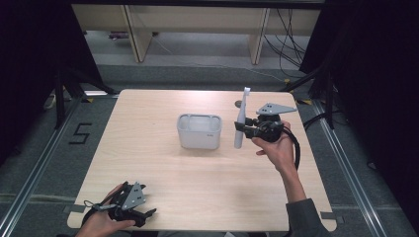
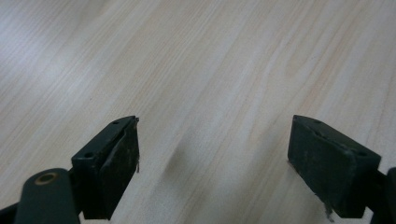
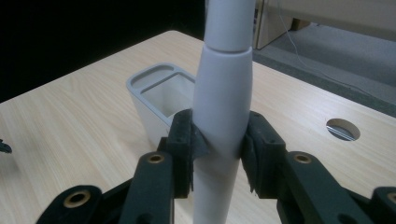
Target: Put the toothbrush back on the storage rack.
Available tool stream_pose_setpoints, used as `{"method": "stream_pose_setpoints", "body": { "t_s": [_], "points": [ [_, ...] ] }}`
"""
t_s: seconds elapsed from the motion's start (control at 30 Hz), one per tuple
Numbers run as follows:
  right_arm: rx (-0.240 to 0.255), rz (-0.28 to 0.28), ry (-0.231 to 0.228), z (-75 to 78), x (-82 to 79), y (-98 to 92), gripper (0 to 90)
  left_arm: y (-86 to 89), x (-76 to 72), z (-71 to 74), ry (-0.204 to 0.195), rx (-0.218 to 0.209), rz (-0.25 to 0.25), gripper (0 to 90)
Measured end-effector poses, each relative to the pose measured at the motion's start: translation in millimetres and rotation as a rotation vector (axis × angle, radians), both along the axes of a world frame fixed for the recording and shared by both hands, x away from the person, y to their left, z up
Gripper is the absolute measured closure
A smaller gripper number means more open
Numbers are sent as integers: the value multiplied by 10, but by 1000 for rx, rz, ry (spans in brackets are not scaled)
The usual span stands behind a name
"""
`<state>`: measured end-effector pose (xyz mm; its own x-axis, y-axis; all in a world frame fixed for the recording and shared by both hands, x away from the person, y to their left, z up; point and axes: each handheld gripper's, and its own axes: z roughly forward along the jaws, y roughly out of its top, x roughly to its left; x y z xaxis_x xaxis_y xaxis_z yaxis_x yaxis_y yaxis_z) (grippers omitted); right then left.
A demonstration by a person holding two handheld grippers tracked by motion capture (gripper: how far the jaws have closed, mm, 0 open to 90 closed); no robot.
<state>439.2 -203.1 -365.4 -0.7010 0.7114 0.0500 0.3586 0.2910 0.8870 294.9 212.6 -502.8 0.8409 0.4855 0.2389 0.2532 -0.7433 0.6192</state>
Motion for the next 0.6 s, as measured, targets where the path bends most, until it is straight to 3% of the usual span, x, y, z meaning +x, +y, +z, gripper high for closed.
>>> {"method": "stream_pose_setpoints", "body": {
  "t_s": [0.33, 0.43, 0.47, 0.57, 0.6],
  "points": [
    [1, -6, -13, 79, 52, 39, 669, -1, -3, 0, 0, -2, 2, 164],
    [21, -12, 11, 101, 55, 62, 669, -1, -6, 1, -1, -4, 2, 164],
    [11, -6, -15, 108, 75, 63, 669, -1, -5, 1, -1, -3, 2, 164],
    [27, -15, 9, 135, 69, 93, 669, -3, -8, -1, 0, -9, 5, 163],
    [25, -10, -15, 146, 98, 109, 669, -3, -6, -1, 0, -8, 4, 164]
  ]
}}
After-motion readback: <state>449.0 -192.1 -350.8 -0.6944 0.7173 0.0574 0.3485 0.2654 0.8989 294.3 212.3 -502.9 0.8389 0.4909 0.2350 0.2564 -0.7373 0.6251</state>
